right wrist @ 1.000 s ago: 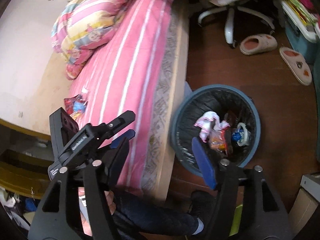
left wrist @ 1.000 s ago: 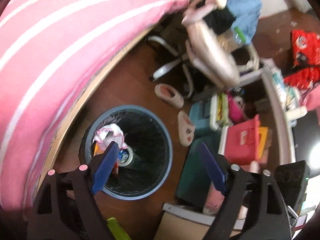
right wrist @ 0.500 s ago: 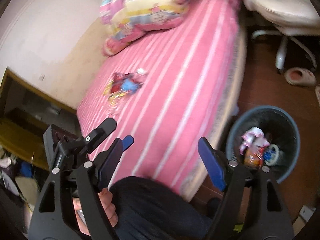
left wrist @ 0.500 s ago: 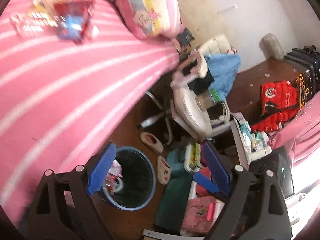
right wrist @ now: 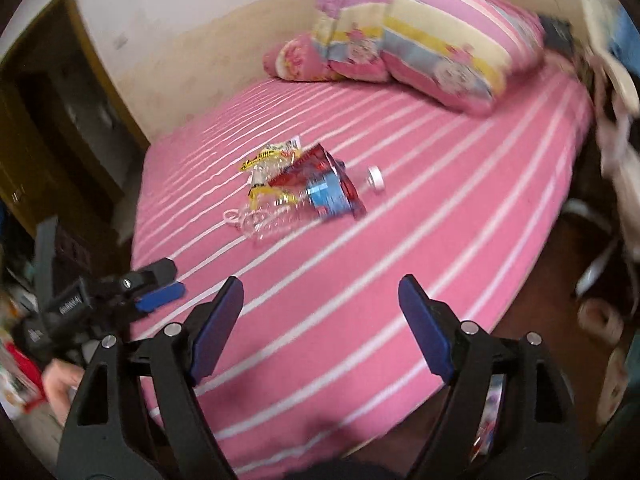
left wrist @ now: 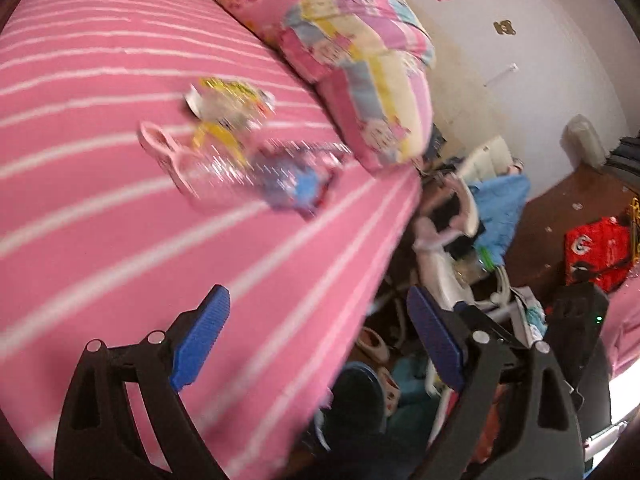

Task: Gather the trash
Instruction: 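Grasp the yellow-labelled wrapper with the left tool while the right tool grasps the red snack bag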

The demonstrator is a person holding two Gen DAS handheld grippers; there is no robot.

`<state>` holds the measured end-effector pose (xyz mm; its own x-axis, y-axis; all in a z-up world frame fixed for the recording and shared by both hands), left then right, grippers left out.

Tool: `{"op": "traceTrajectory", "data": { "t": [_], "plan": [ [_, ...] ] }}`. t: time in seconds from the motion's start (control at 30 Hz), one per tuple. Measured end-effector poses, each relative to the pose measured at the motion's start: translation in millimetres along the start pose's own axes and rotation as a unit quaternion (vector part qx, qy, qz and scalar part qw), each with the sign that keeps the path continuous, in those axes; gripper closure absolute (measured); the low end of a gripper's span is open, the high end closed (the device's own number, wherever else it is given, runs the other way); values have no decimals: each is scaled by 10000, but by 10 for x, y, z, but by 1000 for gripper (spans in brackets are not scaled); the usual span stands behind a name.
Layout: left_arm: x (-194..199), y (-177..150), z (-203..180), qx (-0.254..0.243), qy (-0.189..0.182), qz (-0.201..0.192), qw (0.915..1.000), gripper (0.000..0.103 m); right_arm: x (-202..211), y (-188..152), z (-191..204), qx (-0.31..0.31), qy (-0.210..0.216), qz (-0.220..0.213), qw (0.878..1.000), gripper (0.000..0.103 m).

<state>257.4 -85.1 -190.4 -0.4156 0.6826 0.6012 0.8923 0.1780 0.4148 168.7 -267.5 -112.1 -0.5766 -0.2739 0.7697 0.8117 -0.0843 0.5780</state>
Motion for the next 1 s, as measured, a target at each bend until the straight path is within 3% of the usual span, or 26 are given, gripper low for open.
{"op": "traceTrajectory", "data": {
  "t": [0.27,0.5,0.57,0.77,0.8,0.87,0.9,1.0],
  "plan": [
    [-339,715,569,-191,349,-107,9991,15,-727,531,52,675,-421,-8,9968,23],
    [-802,1382,875,-207,673,-144,9974,15,-1360,961,-40,1119,-690,267,9910,23],
    [-948,1497,908,-324,866,-25,9957,15,-1566,1048,-83,1181,-693,415,9897,23],
    [-1312,1647,906,-503,891,307,9943,18,-1893,1189,-107,1215,-576,548,9894,25],
    [-1357,1646,915,-513,912,357,9939,21,-1920,1195,-103,1201,-555,558,9896,27],
    [-1457,1620,973,-465,899,563,9933,45,-2015,1207,-120,1123,-438,647,9906,39],
    [-1487,1612,993,-437,894,612,9932,45,-2041,1208,-118,1083,-399,686,9909,51],
    [-1475,1618,1009,-429,856,517,9941,47,-2102,1217,-144,910,-300,720,9928,69]
  ]
}}
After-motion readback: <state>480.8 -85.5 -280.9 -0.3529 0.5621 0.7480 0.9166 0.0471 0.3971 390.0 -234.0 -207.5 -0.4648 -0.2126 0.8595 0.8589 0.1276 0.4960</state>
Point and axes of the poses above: each gripper's, at about its wrist camera, not at the fingertips, and x roughly against the way its jaws point, z to its left, y to its top, the point moved 7 cm from there along -x, roughly the way its jaws point, and after that the axes turned 6 degrees about z, right-handed, at the moved point
